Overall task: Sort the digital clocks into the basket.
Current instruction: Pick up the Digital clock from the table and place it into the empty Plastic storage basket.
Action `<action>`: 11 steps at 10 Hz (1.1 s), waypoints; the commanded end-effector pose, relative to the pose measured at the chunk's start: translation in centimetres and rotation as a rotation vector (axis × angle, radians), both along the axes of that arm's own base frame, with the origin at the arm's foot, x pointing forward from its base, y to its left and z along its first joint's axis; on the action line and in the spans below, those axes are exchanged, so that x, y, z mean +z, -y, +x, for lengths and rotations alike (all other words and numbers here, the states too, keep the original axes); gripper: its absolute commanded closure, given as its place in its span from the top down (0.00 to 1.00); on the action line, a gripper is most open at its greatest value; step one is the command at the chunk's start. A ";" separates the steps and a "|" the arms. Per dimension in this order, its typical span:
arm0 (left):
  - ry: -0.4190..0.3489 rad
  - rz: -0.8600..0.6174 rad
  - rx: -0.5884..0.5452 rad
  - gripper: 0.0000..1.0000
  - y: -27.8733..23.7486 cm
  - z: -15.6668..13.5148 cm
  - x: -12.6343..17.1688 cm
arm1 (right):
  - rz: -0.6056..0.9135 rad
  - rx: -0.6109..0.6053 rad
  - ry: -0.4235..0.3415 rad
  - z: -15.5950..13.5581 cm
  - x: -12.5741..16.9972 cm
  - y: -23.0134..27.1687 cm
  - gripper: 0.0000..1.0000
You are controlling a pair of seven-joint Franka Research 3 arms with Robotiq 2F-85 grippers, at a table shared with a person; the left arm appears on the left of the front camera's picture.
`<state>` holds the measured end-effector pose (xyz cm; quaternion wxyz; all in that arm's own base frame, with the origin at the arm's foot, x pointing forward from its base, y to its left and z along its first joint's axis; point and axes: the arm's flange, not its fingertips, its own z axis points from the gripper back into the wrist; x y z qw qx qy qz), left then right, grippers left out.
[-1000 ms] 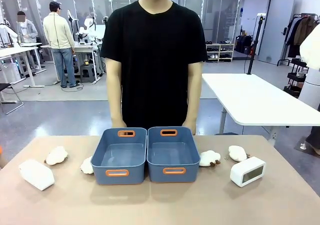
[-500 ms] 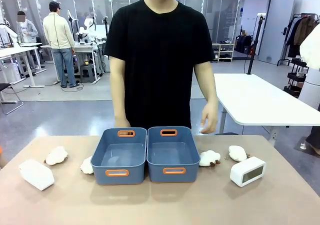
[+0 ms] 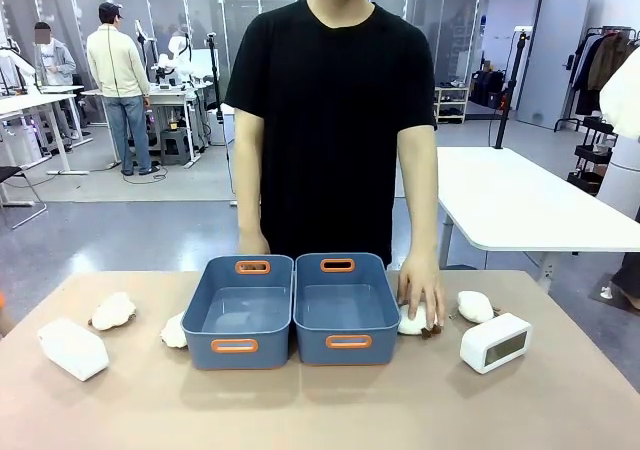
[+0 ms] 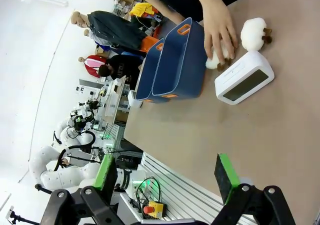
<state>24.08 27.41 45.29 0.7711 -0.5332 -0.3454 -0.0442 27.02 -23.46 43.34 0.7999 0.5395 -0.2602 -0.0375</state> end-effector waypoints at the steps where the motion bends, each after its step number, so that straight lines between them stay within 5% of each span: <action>1: 0.000 0.001 0.000 1.00 0.0 0.0 0.0 | 0.001 0.005 0.023 0.1 0.0 0.1 1.00; 2: -0.038 0.079 0.003 1.00 2.0 0.8 3.6 | 0.001 0.005 0.023 0.1 0.0 0.1 1.00; 6: -0.620 0.362 0.146 1.00 9.6 7.8 11.5 | 0.001 0.005 0.023 0.1 0.0 0.1 1.00; 11: -0.617 0.410 0.197 1.00 9.2 8.0 11.6 | 0.001 0.005 0.023 0.1 0.0 0.1 1.00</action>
